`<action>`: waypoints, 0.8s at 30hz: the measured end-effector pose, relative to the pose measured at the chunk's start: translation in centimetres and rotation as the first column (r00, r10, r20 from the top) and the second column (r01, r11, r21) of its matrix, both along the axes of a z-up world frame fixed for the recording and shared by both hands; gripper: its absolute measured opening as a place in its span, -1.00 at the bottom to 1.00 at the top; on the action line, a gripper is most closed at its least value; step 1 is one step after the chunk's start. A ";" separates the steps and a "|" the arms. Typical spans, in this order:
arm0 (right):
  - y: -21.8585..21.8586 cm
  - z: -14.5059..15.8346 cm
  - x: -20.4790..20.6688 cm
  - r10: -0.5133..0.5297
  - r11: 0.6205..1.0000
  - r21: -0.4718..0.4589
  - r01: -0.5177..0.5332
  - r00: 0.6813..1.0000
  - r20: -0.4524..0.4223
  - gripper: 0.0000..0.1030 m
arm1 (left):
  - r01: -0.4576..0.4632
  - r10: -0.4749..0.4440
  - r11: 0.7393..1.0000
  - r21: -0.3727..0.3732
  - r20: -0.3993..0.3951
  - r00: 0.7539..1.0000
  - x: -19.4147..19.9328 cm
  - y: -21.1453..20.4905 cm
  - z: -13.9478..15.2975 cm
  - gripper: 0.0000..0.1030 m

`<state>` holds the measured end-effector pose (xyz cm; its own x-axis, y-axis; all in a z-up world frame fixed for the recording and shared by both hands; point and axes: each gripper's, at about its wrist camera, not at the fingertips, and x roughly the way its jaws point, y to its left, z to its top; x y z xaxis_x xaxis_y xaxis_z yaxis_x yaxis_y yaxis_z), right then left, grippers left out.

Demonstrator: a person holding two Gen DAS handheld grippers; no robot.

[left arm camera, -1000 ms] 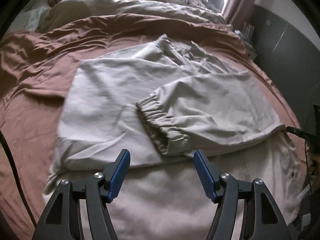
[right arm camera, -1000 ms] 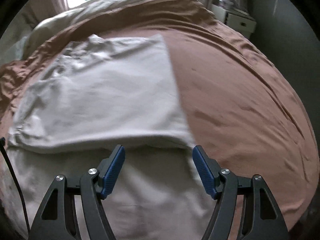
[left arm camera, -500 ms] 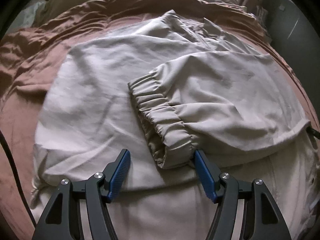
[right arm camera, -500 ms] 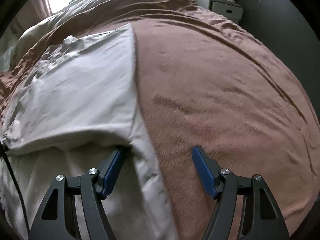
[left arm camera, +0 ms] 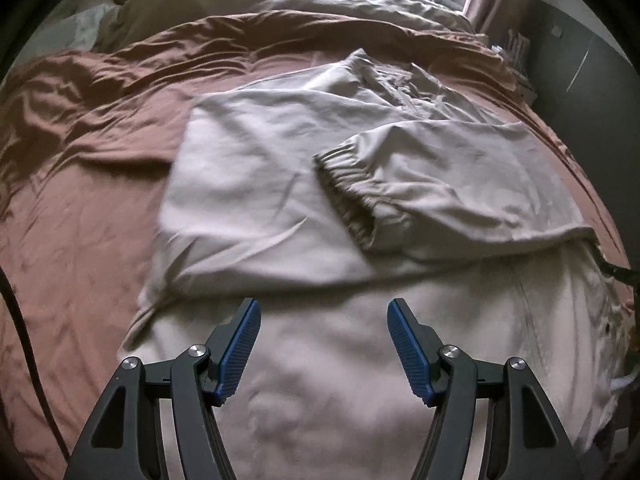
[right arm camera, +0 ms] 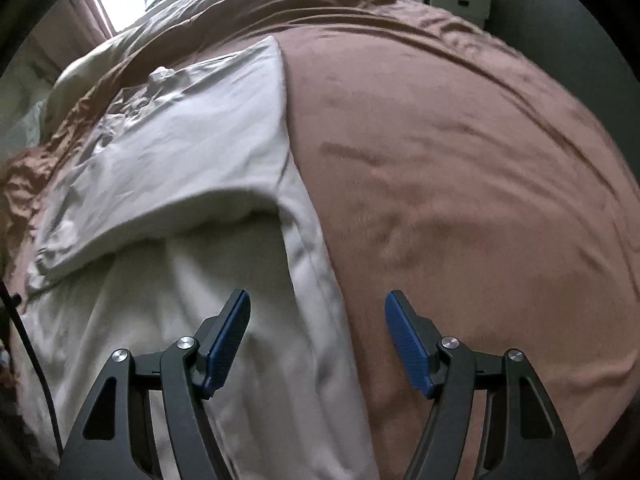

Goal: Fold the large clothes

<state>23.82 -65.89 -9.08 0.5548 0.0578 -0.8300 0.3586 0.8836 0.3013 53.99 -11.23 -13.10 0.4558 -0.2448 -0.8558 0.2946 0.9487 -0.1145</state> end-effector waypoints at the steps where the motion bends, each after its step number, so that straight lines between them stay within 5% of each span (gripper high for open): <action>1: 0.0 -0.2 -0.8 0.008 1.000 0.005 -0.008 1.000 0.000 0.33 | -0.011 0.011 1.000 0.001 0.005 1.000 -0.7 0.8 0.1 0.31; 14: -1.0 -1.4 -8.5 0.051 0.990 0.130 -0.061 0.996 0.073 0.32 | -0.134 0.134 0.991 -0.018 0.002 0.991 -8.0 9.4 -0.5 0.31; 18: -1.1 -1.8 -10.7 0.063 0.977 0.198 -0.084 0.992 0.111 0.09 | -0.164 0.164 0.985 -0.048 -0.005 0.987 -10.0 11.4 -0.8 0.31; 24: -1.0 -3.1 -14.2 0.117 0.934 0.308 -0.182 0.969 0.218 0.03 | -0.178 0.178 0.980 -0.094 -0.014 0.984 -12.5 13.6 -1.1 0.31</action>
<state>9.60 -66.92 -12.22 0.6656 0.3998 -0.6302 0.1361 0.7653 0.6292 41.48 2.38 -14.20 0.4946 -0.2399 -0.8354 0.1211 0.9708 -0.2071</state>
